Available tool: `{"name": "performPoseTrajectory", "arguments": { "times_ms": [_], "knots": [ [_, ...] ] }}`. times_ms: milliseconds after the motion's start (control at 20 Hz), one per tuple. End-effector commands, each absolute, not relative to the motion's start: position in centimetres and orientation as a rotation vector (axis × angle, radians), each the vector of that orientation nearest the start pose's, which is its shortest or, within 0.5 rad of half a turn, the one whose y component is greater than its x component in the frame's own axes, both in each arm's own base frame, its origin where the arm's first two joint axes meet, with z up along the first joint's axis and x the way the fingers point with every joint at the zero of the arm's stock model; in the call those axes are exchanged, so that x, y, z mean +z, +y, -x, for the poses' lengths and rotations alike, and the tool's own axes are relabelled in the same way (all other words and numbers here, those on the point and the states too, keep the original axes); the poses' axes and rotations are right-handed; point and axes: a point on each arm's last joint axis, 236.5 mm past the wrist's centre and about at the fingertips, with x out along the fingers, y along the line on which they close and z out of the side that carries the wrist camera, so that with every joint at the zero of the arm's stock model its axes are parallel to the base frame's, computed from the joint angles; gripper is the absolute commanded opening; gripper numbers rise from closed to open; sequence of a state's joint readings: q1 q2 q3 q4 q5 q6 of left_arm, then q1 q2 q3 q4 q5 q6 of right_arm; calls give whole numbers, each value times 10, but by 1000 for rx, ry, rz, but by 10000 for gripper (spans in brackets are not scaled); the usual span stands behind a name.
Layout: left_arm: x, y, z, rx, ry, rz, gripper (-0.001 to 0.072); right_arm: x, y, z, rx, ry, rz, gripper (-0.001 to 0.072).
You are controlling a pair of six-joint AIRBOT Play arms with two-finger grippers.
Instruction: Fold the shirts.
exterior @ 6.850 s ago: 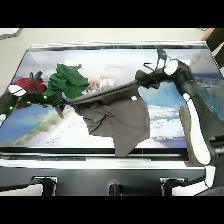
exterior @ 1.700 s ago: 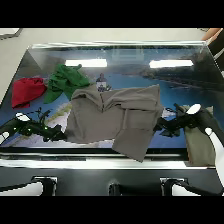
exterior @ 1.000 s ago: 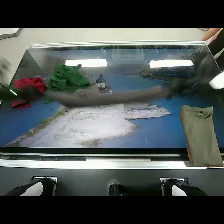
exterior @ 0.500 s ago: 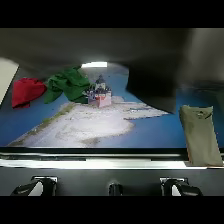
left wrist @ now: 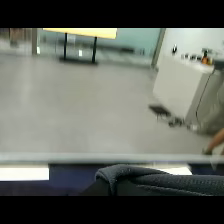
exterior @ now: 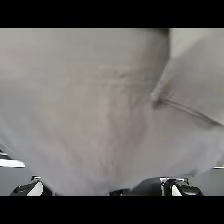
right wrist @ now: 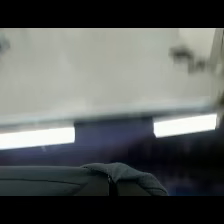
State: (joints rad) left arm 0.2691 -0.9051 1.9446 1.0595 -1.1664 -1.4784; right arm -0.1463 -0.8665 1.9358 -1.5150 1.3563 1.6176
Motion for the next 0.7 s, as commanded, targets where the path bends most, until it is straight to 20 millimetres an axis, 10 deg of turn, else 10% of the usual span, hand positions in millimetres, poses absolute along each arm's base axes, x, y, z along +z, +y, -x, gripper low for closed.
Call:
{"name": "performPoseTrajectory", "arguments": {
  "times_ms": [0, 150, 300, 450, 650],
  "knots": [
    [331, -17, -376, -220, 576, 200, 34, 304, -33, -335, -92, 838, -134, 44],
    [151, -8, -411, -188, 993, 204, 34, 160, -14, -391, 32, 1261, -210, 44],
    [37, -6, -436, -163, 1193, 243, 35, 47, 10, -446, 107, 1405, -377, 44],
    [-10, -9, -478, -161, 1194, 326, 35, -5, 24, -505, 131, 1309, -518, 45],
    [-23, -19, -508, -192, 1172, 401, 35, -8, 12, -532, 89, 1209, -511, 45]
  ]
}}
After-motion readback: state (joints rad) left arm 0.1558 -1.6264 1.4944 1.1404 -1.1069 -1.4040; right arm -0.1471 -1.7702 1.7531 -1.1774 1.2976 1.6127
